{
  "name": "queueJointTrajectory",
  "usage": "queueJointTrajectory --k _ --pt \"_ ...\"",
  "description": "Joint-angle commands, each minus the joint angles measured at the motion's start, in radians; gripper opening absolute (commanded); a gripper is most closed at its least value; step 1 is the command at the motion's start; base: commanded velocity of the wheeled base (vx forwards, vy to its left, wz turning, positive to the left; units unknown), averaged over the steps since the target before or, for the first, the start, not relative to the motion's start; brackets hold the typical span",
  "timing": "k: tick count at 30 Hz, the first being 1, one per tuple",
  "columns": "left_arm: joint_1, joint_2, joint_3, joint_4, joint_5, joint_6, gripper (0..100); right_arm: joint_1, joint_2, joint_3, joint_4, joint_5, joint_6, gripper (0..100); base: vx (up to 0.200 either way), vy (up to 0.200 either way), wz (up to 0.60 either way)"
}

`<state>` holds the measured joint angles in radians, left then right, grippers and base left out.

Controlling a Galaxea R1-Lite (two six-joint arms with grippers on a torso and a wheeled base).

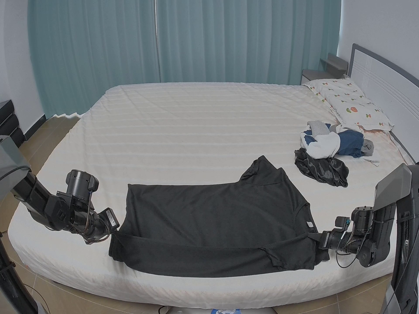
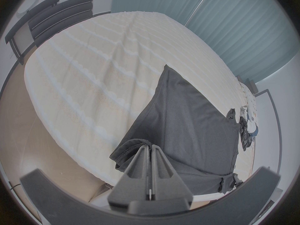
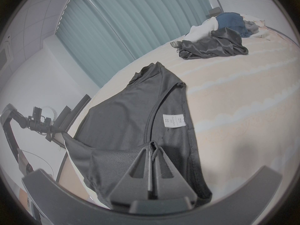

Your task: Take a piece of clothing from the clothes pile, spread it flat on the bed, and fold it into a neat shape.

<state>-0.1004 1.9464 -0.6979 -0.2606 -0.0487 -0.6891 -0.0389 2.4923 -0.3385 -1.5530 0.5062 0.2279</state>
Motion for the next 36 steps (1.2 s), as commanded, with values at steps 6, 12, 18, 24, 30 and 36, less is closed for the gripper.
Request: queueJointTrajectory --k 6,12,18,24,30,36 --pt "0.013 0.029 -0.005 -0.002 0.003 0.013 0 -0.009 -0.07 -0.007 -0.012 0.005 0.088 0 0.0 0.0 0.0" --pt "0.024 0.022 -0.005 0.001 0.003 0.014 0 -0.01 -0.084 0.004 -0.012 0.035 0.1 0 0.0 0.0 0.0" --pt "0.031 -0.034 -0.002 0.092 0.001 0.074 0 -0.025 -0.133 0.036 -0.012 0.114 0.102 0 0.0 0.0 0.0" --pt "0.041 -0.058 -0.002 0.135 0.0 0.109 0 -0.061 -0.193 0.081 -0.012 0.198 0.1 0 0.0 0.0 0.0" --pt "0.05 -0.08 -0.003 0.201 -0.023 0.151 0 -0.104 -0.263 0.139 -0.012 0.301 0.09 0 0.0 0.0 0.0" --pt "0.065 -0.126 -0.005 0.307 -0.071 0.232 0 -0.141 -0.313 0.182 -0.01 0.362 0.074 0 0.0 0.0 0.0"
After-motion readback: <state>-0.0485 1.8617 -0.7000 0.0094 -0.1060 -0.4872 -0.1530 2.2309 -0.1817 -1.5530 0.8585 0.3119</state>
